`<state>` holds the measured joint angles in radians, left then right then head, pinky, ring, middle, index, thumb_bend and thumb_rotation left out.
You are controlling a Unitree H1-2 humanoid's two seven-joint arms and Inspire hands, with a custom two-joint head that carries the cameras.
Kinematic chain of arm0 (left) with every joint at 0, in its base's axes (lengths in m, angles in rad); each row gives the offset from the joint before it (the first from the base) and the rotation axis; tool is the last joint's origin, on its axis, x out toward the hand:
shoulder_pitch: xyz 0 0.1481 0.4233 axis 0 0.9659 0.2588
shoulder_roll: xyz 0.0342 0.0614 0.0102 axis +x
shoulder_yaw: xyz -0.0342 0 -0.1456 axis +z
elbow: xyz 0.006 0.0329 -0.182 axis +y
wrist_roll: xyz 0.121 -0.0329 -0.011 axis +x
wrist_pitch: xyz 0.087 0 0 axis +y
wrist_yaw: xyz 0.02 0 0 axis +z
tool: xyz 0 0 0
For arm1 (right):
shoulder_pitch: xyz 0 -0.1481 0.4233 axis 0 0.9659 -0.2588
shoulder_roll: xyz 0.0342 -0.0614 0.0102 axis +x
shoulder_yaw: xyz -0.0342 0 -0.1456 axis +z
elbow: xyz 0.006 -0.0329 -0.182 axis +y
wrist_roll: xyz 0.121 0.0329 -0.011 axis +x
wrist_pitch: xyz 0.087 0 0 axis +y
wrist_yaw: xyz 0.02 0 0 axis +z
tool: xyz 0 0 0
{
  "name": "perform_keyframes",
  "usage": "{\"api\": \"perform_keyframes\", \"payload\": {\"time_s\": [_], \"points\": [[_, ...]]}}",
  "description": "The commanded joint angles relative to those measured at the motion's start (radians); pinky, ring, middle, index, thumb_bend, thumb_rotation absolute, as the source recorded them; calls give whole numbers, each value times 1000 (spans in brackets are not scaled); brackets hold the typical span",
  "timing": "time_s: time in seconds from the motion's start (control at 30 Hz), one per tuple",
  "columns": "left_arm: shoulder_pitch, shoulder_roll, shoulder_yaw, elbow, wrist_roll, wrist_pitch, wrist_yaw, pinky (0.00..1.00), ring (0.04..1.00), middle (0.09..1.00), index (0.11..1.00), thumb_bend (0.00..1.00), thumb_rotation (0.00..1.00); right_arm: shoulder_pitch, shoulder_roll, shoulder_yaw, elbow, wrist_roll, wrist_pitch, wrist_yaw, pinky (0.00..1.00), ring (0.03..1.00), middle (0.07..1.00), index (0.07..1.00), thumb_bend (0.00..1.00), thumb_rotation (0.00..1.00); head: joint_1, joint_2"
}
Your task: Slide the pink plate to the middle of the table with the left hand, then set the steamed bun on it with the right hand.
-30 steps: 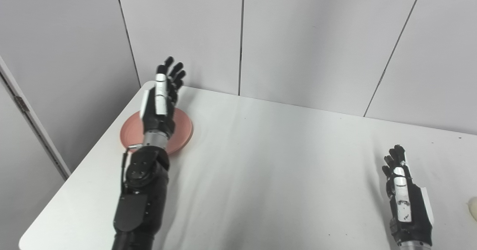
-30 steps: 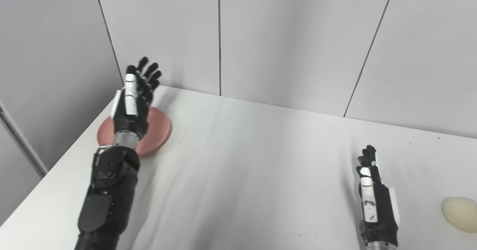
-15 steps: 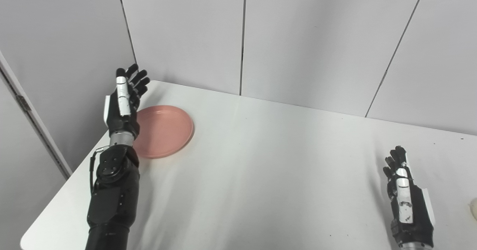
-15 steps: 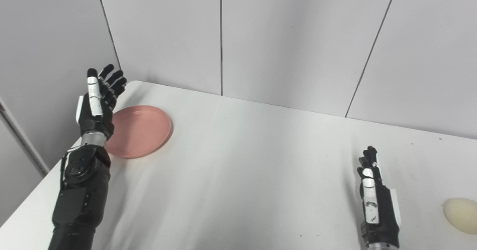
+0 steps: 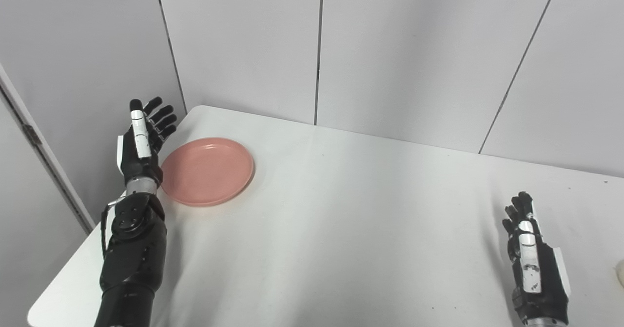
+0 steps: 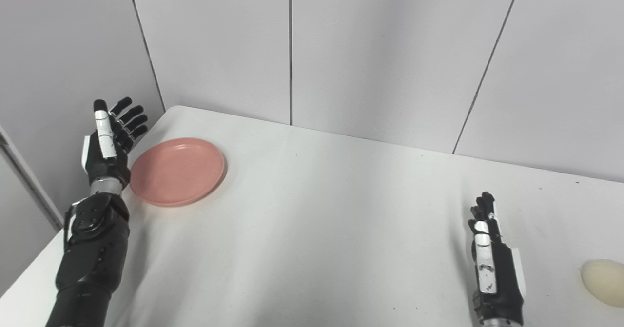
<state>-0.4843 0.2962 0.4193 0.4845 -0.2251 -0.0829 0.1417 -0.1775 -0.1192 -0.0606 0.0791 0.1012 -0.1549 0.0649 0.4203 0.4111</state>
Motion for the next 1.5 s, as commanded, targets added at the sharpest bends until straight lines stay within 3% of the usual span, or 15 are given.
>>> {"api": "perform_keyframes", "payload": {"time_s": [0.0,0.23,0.53,0.87,1.17,1.47], "points": [[-50,44,-3,-12,28,-53,20,761,731,719,718,876,1000,22,2,-1,-4,1,3,2,1000,1000,1000,1000,418,989,-1,1],[-48,58,-30,25,62,-57,25,725,722,714,715,865,1000,23,3,-4,-8,12,6,6,1000,1000,1000,1000,407,976,1,4],[-39,79,-76,63,109,-41,25,769,738,729,731,840,1000,25,3,0,-22,10,19,7,1000,1000,1000,1000,410,977,0,3],[-21,93,-144,40,140,57,-7,896,809,777,776,825,1000,26,2,-1,-27,4,21,3,1000,1000,1000,1000,418,968,-1,7],[-21,95,-177,71,152,92,-16,908,831,807,806,825,1000,28,2,-1,-35,1,29,3,1000,1000,1000,1000,414,977,0,7],[-30,89,-171,85,93,124,-97,963,868,835,835,844,1000,27,5,-2,-31,3,15,4,1000,1000,1000,1000,381,972,-3,4]]}}
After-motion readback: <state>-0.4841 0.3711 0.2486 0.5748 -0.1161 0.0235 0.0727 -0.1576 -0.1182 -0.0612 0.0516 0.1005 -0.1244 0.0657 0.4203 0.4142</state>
